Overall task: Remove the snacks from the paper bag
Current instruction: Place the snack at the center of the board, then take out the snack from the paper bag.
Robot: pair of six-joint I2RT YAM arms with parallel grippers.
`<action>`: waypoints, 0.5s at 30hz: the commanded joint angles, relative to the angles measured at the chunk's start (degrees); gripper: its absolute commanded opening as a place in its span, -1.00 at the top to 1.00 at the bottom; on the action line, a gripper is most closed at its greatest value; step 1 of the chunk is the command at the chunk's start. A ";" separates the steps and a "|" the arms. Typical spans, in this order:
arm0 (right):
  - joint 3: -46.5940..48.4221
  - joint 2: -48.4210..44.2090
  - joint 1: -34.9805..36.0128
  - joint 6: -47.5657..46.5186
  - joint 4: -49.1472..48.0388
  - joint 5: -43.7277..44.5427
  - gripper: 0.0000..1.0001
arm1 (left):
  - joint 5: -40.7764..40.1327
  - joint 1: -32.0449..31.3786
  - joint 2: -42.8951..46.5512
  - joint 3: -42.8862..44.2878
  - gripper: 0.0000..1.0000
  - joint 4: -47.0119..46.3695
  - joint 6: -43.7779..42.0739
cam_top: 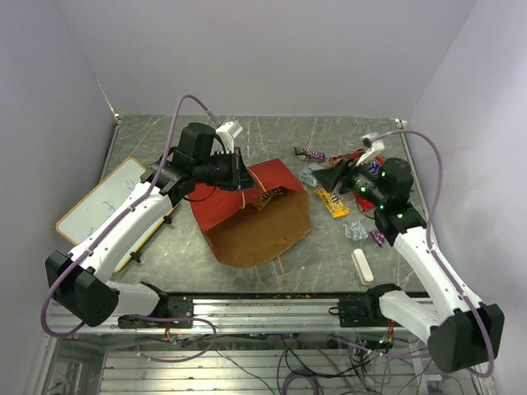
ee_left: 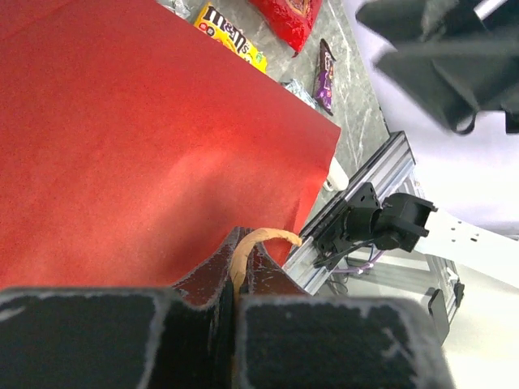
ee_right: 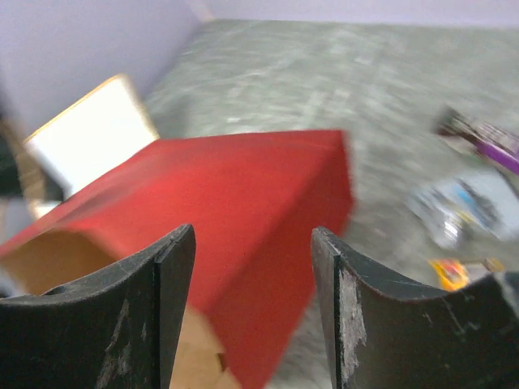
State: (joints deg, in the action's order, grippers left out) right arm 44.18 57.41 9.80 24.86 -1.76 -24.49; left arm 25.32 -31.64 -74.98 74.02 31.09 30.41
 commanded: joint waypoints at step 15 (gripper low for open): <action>3.09 1.77 40.79 -64.34 6.26 -2.19 -0.19 | -0.81 0.35 1.40 1.05 0.86 -2.10 1.13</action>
State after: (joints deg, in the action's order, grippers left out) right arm 45.12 55.55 43.64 -18.31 -4.78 -35.09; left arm 25.21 -31.59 -74.98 74.06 30.17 31.51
